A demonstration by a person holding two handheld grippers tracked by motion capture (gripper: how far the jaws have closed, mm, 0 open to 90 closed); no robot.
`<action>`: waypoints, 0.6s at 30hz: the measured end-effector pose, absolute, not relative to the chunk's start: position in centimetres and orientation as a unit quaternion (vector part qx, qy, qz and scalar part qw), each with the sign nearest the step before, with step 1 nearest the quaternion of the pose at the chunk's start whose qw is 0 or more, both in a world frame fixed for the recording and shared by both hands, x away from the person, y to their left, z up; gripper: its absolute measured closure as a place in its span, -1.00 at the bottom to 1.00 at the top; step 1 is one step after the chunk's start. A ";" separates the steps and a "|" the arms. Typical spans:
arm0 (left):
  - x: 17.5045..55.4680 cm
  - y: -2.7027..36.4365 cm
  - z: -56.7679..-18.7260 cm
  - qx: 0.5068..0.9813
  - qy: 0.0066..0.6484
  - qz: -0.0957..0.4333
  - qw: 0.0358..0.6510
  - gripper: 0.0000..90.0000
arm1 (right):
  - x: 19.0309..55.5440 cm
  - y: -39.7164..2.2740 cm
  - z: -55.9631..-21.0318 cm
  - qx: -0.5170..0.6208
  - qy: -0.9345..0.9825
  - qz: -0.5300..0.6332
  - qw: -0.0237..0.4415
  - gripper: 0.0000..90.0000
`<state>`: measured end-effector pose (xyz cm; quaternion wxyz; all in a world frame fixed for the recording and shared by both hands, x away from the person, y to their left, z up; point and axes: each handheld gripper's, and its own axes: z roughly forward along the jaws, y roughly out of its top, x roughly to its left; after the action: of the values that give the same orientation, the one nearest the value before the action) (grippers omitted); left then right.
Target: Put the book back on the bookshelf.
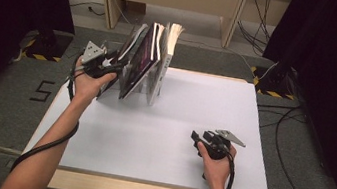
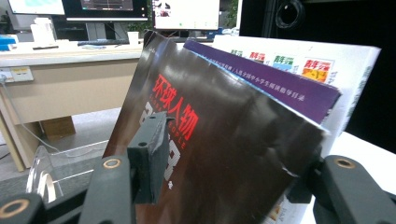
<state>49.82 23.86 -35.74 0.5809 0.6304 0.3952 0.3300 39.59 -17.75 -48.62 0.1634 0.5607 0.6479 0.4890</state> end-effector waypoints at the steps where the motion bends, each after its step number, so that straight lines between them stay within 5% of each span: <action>1: 49.7 23.9 -35.7 0.630 0.396 0.329 0.582 -0.06 | 39.6 -17.7 -48.6 0.561 0.648 0.489 0.163 -0.02; 18: 47.3 25.2 -35.9 0.633 0.400 0.310 0.586 -0.27 | 39.6 -17.7 -48.6 0.561 0.648 0.488 0.164 -0.02</action>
<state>47.26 25.16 -35.92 0.5859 0.6329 0.4002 0.3098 39.55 -17.73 -48.63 0.1638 0.5615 0.6479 0.4880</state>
